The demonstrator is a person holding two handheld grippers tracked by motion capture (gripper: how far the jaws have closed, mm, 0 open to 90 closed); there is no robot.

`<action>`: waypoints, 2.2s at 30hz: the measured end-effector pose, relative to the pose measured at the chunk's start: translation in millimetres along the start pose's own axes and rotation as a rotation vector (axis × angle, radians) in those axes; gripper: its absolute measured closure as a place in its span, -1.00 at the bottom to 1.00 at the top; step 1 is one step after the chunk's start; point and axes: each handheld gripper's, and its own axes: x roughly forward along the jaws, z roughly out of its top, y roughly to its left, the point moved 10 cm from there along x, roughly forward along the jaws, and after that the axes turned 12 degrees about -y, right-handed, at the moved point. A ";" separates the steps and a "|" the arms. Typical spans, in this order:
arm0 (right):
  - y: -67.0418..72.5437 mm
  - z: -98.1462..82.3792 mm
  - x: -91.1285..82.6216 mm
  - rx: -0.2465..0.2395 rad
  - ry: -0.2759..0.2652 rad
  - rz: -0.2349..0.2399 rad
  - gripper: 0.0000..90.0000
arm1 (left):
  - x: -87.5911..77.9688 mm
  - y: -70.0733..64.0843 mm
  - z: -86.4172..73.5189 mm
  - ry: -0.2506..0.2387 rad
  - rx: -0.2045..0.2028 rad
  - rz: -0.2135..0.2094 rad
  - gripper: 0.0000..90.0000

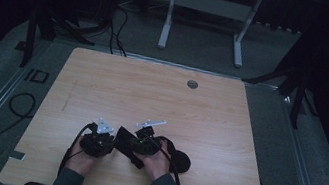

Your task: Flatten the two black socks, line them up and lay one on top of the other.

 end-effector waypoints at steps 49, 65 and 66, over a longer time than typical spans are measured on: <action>-41.6 4.5 -79.5 -0.014 -0.159 -0.073 0.49 | 14.8 -1.7 4.6 -0.010 0.062 0.036 0.88; -115.1 -24.8 -82.4 0.134 -0.124 -0.238 0.42 | 14.2 -2.5 3.8 -0.008 0.063 0.036 0.87; -116.1 -25.4 -80.1 0.125 -0.117 -0.242 0.42 | 14.1 -2.3 3.7 -0.008 0.063 0.036 0.87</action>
